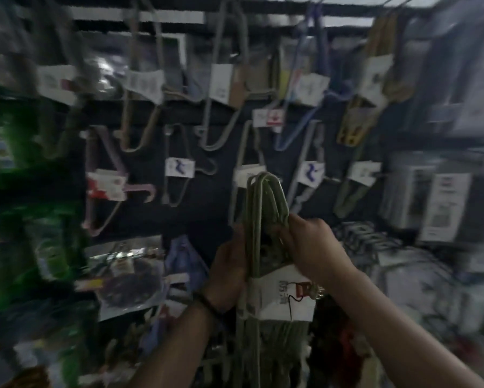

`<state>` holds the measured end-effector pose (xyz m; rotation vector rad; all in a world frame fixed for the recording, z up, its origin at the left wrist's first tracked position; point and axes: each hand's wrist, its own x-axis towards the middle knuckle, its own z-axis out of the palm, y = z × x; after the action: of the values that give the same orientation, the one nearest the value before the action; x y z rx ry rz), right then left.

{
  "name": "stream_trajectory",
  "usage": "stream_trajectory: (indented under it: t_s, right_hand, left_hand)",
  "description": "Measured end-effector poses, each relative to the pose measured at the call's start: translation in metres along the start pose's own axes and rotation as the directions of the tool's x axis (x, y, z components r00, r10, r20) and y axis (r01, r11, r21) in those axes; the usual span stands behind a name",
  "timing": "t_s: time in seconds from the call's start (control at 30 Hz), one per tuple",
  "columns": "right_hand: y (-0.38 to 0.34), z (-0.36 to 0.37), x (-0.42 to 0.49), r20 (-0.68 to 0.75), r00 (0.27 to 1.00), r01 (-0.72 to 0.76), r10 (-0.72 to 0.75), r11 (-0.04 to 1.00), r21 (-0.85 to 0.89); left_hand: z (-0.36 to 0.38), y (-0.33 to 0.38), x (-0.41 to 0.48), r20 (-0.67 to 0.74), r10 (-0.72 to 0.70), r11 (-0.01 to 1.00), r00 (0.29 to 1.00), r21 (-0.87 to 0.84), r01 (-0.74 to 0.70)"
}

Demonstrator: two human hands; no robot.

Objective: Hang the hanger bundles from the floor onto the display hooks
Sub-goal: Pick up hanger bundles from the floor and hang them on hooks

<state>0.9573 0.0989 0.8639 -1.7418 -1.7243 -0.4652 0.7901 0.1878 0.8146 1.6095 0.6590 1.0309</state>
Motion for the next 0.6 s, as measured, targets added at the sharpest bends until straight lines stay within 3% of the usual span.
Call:
stream_trajectory:
  t_s: [0.1, 0.2, 0.27, 0.37, 0.47, 0.6]
  right_hand:
    - [0.036, -0.024, -0.010, -0.065, 0.995, -0.069, 0.077, 0.991, 0.111]
    - [0.061, -0.048, -0.018, -0.111, 0.975, -0.175, 0.195, 0.970, 0.166]
    - [0.077, -0.062, -0.022, -0.126, 0.956, -0.248, 0.267, 0.958, 0.143]
    - [0.099, -0.081, -0.025, -0.145, 0.945, -0.291, 0.292, 0.956, 0.029]
    - [0.119, -0.096, -0.034, -0.163, 0.925, -0.354, 0.344, 0.935, -0.034]
    - [0.149, -0.108, -0.051, -0.226, 0.906, -0.381, 0.358, 0.922, -0.064]
  left_hand:
    - [0.033, -0.009, 0.027, 0.038, -0.057, 0.989, 0.998, -0.131, 0.061]
    - [0.056, -0.013, 0.047, 0.011, -0.120, 0.990, 0.993, -0.067, 0.121]
    - [0.069, -0.016, 0.059, 0.070, -0.094, 0.995, 0.993, 0.024, 0.093]
    - [0.083, -0.012, 0.071, 0.206, 0.084, 0.986, 0.975, 0.127, -0.112]
    - [0.094, 0.002, 0.079, 0.309, 0.325, 0.895, 0.894, 0.205, -0.397]
    - [0.103, 0.010, 0.094, 0.387, 0.384, 0.789, 0.838, 0.334, -0.516]
